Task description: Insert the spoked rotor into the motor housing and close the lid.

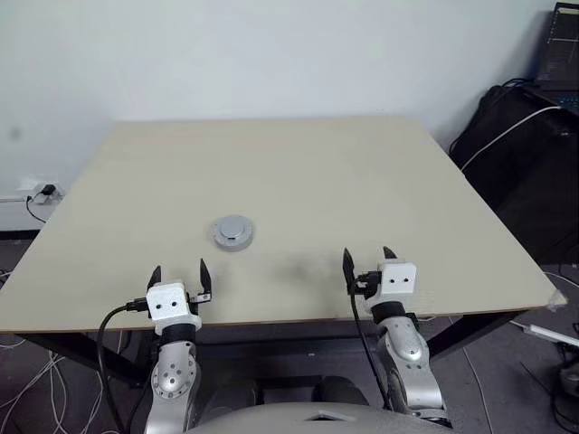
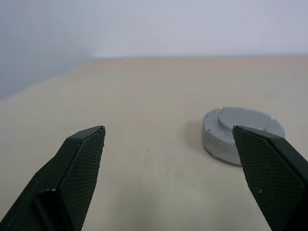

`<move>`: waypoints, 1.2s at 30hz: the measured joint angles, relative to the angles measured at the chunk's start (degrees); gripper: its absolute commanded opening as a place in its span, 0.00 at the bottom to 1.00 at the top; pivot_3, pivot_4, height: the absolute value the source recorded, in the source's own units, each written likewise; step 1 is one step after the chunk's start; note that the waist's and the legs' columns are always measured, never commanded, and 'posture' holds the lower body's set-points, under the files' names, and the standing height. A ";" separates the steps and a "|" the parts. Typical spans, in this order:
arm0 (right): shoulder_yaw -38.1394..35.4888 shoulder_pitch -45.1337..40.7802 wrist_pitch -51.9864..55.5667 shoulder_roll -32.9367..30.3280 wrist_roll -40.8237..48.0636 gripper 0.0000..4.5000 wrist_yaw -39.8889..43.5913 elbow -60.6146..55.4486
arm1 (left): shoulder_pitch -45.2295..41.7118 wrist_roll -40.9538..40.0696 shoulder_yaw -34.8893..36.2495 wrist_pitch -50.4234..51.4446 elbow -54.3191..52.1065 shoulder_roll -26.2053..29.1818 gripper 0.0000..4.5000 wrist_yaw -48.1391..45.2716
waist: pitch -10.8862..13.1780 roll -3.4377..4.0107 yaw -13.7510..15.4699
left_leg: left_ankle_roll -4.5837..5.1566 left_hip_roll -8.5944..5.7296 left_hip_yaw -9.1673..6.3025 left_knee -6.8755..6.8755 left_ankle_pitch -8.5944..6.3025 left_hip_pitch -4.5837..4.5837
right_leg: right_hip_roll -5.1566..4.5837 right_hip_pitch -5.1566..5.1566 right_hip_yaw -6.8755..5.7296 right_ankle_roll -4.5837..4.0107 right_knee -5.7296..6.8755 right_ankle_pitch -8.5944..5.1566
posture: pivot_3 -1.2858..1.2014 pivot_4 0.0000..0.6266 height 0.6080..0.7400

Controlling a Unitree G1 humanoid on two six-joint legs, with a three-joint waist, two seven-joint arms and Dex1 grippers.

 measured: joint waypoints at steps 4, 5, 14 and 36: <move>-0.49 1.71 -0.46 1.24 -0.14 1.00 -1.32 0.12 | -0.80 0.37 -0.07 -0.29 0.75 -0.07 0.99 -0.12 | 0.01 0.00 -0.04 | 0.01 0.00 0.00 0.01 -0.01 0.00 | 0.00 0.00 -0.01 0.00 0.00 0.00 | 0.52 0.00 1.00; -0.53 2.13 -0.46 1.41 -0.08 1.00 -1.52 0.12 | -0.97 0.36 -0.08 -0.39 0.75 -0.16 0.99 -0.19 | 0.03 0.02 -0.04 | 0.02 0.00 0.01 0.01 -0.01 0.00 | 0.00 0.00 -0.01 0.00 0.00 0.00 | 0.52 0.00 1.00; -0.63 2.13 0.04 1.67 0.50 1.00 -1.62 0.12 | -1.14 -1.17 -0.06 -0.71 0.85 -1.47 0.99 -1.58 | 0.07 0.09 -0.10 | 0.03 0.00 0.00 0.01 -0.01 0.00 | 0.00 0.00 -0.02 0.00 0.00 -0.01 | 0.52 0.00 1.00; -1.01 1.10 1.37 1.78 2.49 1.00 -0.26 0.10 | -0.79 -6.03 -0.46 0.78 1.18 -1.95 0.99 -8.14 | 0.10 0.11 -0.16 | 0.05 0.00 0.00 0.01 -0.02 0.00 | 0.01 0.00 -0.03 -0.01 0.00 -0.02 | 0.52 0.00 1.00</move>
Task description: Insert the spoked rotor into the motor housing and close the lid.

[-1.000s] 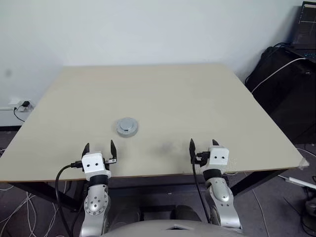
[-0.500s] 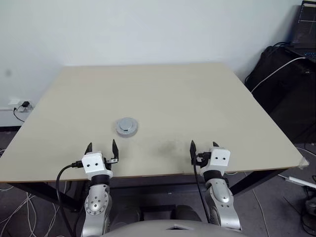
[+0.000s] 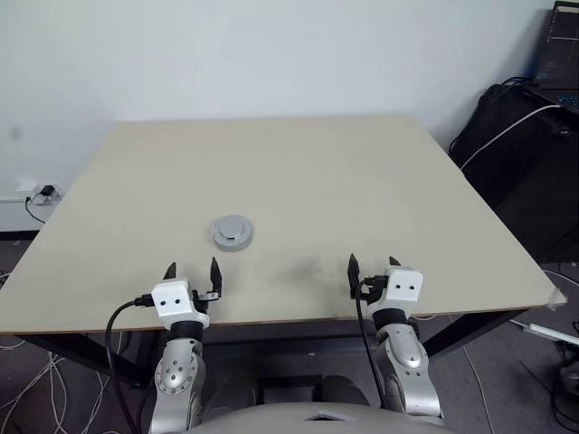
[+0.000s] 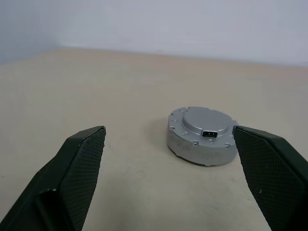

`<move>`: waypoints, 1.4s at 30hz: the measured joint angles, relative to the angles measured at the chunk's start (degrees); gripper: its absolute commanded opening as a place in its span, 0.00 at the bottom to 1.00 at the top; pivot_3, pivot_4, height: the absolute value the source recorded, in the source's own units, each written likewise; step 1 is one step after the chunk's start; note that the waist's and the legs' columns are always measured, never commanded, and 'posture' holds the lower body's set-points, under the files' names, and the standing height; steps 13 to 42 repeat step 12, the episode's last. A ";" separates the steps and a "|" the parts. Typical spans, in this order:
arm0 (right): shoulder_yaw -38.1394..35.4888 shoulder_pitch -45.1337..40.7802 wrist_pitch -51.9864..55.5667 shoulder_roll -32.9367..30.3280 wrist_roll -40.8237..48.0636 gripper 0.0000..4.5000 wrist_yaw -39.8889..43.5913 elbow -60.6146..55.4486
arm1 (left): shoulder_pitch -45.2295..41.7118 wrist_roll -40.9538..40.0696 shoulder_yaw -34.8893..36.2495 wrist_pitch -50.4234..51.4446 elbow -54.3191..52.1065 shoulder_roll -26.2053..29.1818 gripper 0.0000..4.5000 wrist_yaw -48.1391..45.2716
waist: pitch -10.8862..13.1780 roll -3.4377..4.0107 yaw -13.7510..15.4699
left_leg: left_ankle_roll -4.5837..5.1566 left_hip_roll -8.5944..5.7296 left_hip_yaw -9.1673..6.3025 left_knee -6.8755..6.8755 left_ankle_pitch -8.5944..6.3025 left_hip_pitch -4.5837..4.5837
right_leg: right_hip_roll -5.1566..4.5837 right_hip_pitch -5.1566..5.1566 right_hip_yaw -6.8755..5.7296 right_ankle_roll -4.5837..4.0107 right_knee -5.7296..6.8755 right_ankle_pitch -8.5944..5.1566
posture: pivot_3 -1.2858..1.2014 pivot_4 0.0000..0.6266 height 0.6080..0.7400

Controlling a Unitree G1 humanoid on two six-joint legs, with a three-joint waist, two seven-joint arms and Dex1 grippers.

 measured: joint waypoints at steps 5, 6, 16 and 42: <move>0.08 -0.01 0.00 0.06 -0.04 1.00 0.05 0.00 | -0.38 0.00 -0.36 0.70 0.41 0.01 0.99 -0.61 | 0.00 0.00 0.00 | 0.00 0.00 0.00 0.00 0.00 0.00 | 0.00 0.00 0.00 0.00 0.00 0.00 | 0.52 0.00 1.00; 0.08 -0.01 0.00 0.08 -0.04 1.00 0.08 0.00 | -0.38 0.00 -0.35 0.73 0.43 0.01 0.99 -0.62 | 0.00 0.00 -0.01 | 0.00 0.00 0.00 0.00 0.00 0.00 | 0.00 -0.01 0.00 0.00 0.00 0.00 | 0.52 0.00 1.00; 0.22 -0.01 0.00 0.13 0.00 1.00 0.32 0.00 | -0.36 -0.01 -0.34 0.83 0.43 0.03 0.99 -0.67 | 0.00 0.00 0.00 | 0.00 0.00 0.00 0.00 0.00 0.00 | 0.00 -0.01 0.01 0.00 0.00 0.00 | 0.52 0.00 1.00; 0.22 -0.01 0.00 0.13 0.00 1.00 0.32 0.00 | -0.36 -0.01 -0.34 0.83 0.43 0.03 0.99 -0.67 | 0.00 0.00 0.00 | 0.00 0.00 0.00 0.00 0.00 0.00 | 0.00 -0.01 0.01 0.00 0.00 0.00 | 0.52 0.00 1.00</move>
